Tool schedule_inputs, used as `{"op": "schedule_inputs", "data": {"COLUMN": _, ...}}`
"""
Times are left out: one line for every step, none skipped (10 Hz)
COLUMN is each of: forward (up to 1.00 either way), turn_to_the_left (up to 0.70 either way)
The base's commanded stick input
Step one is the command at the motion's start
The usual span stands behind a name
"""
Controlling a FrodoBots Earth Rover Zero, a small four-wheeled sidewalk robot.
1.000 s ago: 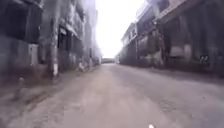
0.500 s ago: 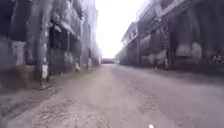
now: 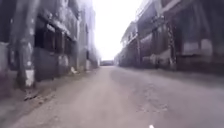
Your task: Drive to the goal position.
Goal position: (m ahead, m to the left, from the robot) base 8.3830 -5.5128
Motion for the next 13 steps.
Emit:
{"op": "schedule_inputs", "data": {"forward": 1.0, "turn_to_the_left": 0.0}}
{"op": "schedule_inputs", "data": {"forward": 1.0, "turn_to_the_left": 0.0}}
{"op": "schedule_inputs", "data": {"forward": 1.0, "turn_to_the_left": 0.0}}
{"op": "schedule_inputs", "data": {"forward": 1.0, "turn_to_the_left": 0.0}}
{"op": "schedule_inputs", "data": {"forward": 1.0, "turn_to_the_left": 0.0}}
{"op": "schedule_inputs", "data": {"forward": 1.0, "turn_to_the_left": 0.0}}
{"op": "schedule_inputs", "data": {"forward": 1.0, "turn_to_the_left": 0.0}}
{"op": "schedule_inputs", "data": {"forward": 1.0, "turn_to_the_left": 0.0}}
{"op": "schedule_inputs", "data": {"forward": 1.0, "turn_to_the_left": 0.0}}
{"op": "schedule_inputs", "data": {"forward": 1.0, "turn_to_the_left": 0.0}}
{"op": "schedule_inputs", "data": {"forward": 1.0, "turn_to_the_left": 0.0}}
{"op": "schedule_inputs", "data": {"forward": 1.0, "turn_to_the_left": 0.0}}
{"op": "schedule_inputs", "data": {"forward": 1.0, "turn_to_the_left": 0.0}}
